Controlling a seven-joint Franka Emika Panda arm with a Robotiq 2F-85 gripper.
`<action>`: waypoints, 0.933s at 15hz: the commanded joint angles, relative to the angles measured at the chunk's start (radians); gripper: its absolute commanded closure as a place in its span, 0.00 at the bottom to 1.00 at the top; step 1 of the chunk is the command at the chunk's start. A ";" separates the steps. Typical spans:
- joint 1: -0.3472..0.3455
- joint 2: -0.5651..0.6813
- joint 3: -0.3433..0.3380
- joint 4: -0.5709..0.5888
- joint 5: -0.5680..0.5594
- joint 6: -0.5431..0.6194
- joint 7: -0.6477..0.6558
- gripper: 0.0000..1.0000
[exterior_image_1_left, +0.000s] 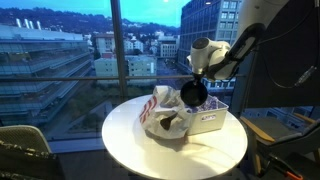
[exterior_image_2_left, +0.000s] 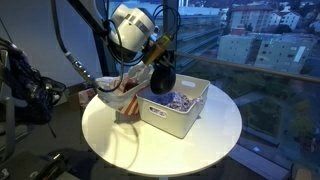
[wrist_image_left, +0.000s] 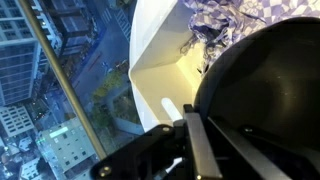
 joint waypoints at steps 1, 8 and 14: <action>0.010 0.065 -0.040 0.067 -0.061 -0.013 0.065 0.99; 0.043 0.055 -0.069 0.081 -0.087 -0.075 0.090 0.40; 0.027 -0.095 0.061 -0.041 0.060 0.020 -0.103 0.00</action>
